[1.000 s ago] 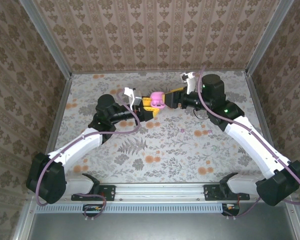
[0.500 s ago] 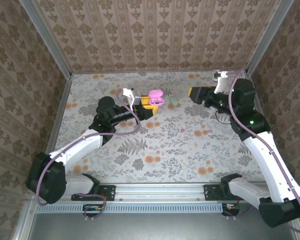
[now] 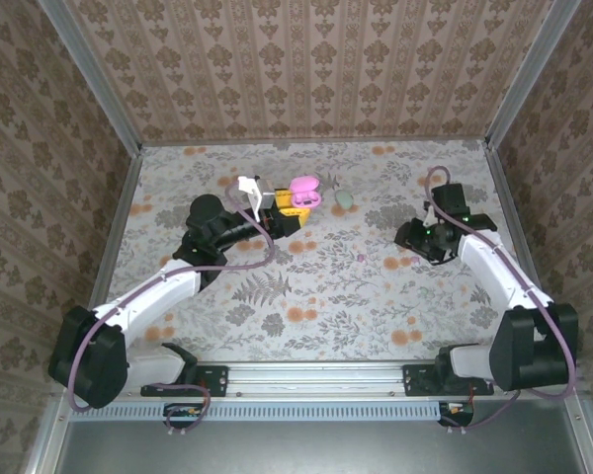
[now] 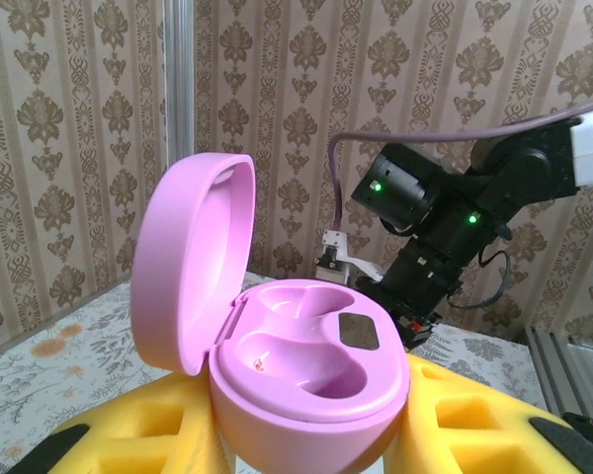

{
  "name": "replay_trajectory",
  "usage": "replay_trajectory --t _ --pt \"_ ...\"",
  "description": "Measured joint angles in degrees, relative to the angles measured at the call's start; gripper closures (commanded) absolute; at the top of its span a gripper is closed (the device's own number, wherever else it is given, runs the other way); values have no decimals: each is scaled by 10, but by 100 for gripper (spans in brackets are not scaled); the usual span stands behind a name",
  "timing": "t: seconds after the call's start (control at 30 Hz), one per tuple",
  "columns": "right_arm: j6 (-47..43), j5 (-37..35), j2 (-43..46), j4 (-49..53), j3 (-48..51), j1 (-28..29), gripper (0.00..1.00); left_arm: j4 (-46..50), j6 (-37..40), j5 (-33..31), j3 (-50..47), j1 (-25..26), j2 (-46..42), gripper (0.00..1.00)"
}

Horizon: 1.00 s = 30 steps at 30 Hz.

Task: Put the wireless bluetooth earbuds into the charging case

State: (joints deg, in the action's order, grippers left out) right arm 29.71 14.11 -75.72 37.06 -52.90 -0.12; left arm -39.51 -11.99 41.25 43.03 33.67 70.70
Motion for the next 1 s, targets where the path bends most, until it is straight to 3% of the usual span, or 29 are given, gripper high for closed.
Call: replay_trajectory --t 0.3,0.57,1.0 --pt "-2 15 -110 -40 16 -84 50 0 0 -2 0 0 0 63" --pt "-16 32 -200 -58 -8 -86 49 0 0 -2 0 0 0 64" --pt "-35 61 -204 -61 -13 -86 50 0 0 -6 1 0 4 63"
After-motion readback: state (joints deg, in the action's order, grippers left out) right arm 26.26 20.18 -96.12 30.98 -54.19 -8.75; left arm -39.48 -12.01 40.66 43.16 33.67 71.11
